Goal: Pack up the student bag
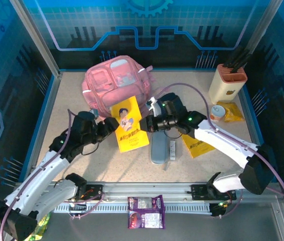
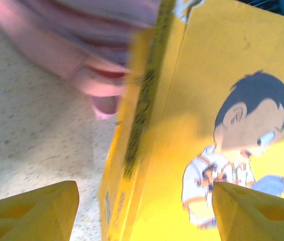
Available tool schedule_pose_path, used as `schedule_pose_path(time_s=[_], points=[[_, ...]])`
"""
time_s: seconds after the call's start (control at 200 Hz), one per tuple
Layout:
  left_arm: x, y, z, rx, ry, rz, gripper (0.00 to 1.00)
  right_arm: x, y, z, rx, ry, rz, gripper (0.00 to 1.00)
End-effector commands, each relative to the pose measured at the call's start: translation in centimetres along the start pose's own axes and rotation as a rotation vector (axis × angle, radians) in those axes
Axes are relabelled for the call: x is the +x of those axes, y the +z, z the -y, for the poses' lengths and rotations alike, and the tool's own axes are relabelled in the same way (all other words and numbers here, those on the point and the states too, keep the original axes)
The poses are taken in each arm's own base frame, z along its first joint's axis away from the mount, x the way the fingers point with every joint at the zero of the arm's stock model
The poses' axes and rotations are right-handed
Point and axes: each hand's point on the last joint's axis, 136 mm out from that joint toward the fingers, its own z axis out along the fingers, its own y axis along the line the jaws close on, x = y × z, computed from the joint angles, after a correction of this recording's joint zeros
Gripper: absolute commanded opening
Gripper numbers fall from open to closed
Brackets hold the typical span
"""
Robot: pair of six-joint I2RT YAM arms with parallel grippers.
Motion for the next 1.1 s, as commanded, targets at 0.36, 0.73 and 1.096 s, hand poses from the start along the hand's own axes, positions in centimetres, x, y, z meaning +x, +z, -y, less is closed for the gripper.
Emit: schedule_pose_path(time_s=[0.36, 0.73, 1.096], points=[[-0.3, 2.8, 9.2, 0.433, 0.053, -0.138, 0.77, -8.2, -5.4, -3.1, -0.293, 0.115, 0.237, 0.00], [-0.3, 3.1, 12.6, 0.663, 0.023, -0.187, 0.63, -8.0, -4.4, -0.1, -0.253, 0.163, 0.225, 0.00], [0.6, 2.4, 12.9, 0.672, 0.058, -0.238, 0.73, -7.9, -5.1, 4.2, -0.163, 0.171, 0.198, 0.00]])
